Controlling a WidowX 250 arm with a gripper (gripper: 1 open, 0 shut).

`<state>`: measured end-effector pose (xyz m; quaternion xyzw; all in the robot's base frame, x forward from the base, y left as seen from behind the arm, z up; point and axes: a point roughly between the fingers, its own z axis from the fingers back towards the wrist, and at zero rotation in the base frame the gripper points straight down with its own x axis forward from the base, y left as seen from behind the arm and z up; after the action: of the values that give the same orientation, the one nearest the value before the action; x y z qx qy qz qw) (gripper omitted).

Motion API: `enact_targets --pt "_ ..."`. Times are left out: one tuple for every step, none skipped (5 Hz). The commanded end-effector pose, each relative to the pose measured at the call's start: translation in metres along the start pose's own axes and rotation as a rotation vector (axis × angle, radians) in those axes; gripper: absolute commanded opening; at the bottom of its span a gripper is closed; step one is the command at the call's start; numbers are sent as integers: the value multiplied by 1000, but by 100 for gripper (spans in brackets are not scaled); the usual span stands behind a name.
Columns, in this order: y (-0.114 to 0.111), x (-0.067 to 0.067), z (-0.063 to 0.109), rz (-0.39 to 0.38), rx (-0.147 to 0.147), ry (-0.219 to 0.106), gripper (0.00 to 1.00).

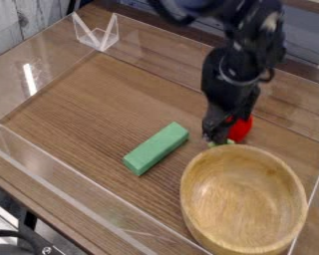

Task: Move the red object to the left side of the table

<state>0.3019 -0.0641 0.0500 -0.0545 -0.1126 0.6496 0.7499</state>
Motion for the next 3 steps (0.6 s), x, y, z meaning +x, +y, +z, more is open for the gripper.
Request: enact_targets --pt "-2 3 -4 -59 -38 7 0" --pt "-1 7 -14 -44 -36 1 0" --pt "-3 14 -7 -37 -33 24 0"
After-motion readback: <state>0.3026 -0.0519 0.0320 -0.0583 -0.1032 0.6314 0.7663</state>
